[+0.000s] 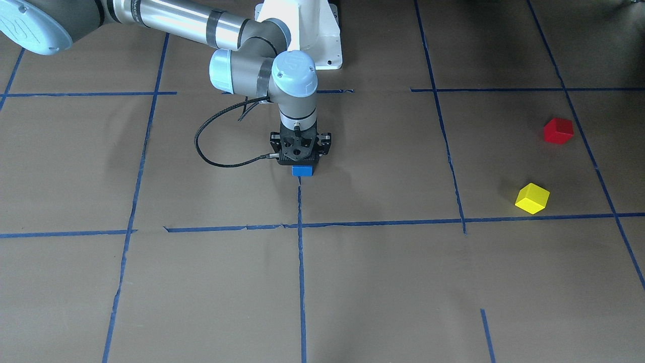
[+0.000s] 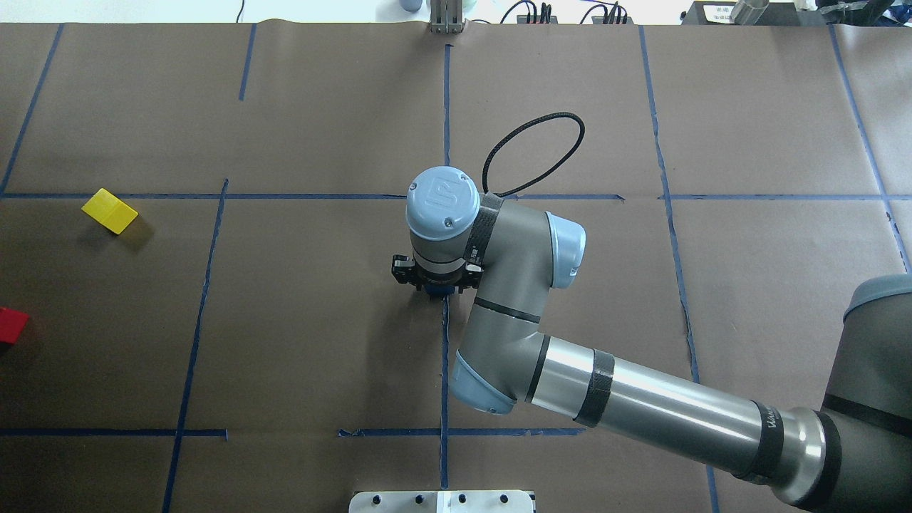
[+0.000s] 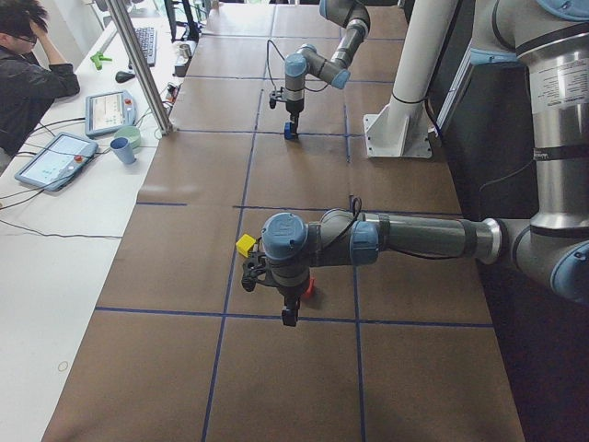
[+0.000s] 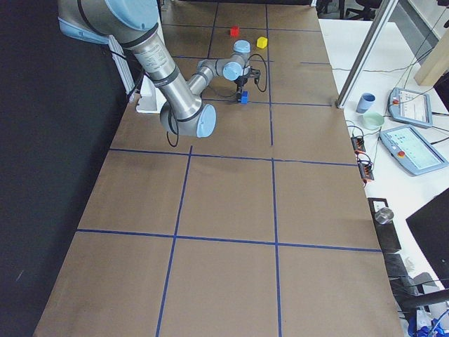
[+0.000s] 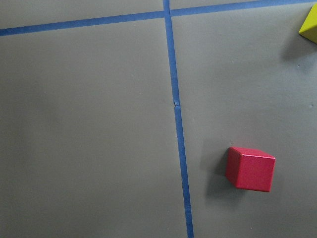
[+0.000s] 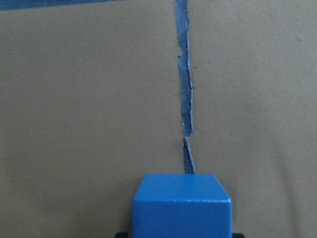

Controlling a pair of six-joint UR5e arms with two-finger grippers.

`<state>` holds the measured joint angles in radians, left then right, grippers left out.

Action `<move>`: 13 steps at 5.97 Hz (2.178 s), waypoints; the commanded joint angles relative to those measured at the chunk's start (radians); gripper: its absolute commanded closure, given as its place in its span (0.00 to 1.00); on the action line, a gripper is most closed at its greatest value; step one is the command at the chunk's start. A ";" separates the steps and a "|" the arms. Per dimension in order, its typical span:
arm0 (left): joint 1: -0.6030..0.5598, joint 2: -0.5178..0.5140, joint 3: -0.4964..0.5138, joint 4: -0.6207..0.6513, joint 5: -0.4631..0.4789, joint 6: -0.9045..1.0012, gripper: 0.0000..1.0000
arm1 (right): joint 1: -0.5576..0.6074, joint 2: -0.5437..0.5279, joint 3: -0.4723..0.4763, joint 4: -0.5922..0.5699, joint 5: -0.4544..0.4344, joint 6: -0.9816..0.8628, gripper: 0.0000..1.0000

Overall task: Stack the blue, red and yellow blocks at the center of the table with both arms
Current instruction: 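Carry the blue cube with the right gripper to the table center and lower it, then open the right gripper and withdraw the right arm out of view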

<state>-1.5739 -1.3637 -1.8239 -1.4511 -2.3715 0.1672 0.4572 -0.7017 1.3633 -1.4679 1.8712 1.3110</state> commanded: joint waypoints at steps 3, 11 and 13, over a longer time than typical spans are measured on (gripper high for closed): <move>0.052 0.000 -0.032 0.006 0.002 0.000 0.00 | 0.110 -0.012 0.140 -0.098 -0.017 -0.096 0.00; 0.107 -0.075 -0.020 -0.107 0.002 -0.005 0.00 | 0.911 -0.872 0.557 -0.253 0.364 -1.525 0.00; 0.155 -0.043 0.005 -0.181 0.002 -0.008 0.00 | 1.110 -1.067 0.539 -0.253 0.414 -1.810 0.00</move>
<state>-1.4352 -1.4258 -1.8285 -1.5958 -2.3700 0.1611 1.4851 -1.6614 1.9077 -1.7261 2.2706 -0.3831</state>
